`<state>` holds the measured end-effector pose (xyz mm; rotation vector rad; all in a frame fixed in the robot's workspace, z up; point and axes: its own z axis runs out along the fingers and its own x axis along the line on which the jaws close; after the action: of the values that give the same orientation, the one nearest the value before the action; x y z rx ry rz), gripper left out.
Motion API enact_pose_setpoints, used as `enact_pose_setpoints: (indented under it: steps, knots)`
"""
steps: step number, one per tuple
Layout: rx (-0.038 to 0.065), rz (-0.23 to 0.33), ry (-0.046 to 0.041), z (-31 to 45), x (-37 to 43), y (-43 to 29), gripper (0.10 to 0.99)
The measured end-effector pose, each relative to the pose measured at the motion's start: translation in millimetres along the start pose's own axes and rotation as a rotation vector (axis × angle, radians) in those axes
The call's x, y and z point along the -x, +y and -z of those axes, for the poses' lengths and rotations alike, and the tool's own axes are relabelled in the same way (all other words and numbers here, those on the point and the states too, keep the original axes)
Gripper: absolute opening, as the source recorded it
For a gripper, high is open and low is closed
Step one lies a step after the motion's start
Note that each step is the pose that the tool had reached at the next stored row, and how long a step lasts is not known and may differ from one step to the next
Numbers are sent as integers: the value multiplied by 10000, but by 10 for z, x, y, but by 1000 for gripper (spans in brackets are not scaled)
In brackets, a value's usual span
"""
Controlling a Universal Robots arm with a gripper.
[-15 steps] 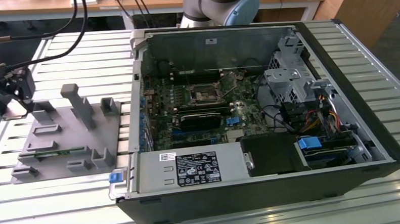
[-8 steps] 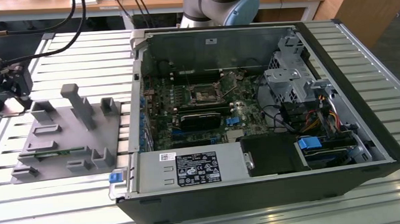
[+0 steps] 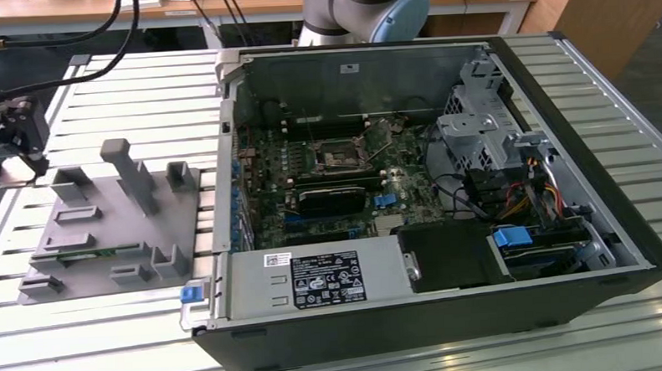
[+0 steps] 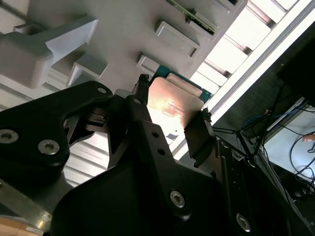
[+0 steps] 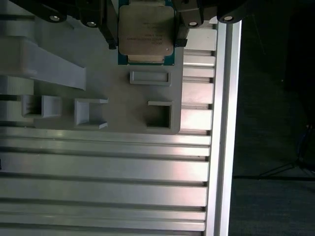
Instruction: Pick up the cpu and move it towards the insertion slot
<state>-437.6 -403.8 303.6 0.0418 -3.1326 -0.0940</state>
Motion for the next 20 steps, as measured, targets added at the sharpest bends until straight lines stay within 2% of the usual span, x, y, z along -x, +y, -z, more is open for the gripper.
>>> enact_pose_setpoints:
  steps: [11, 20]
  knots:
    - [-2, 0, 1, 113, -1, 15, 541]
    - [-2, 0, 0, 126, 49, 18, 541]
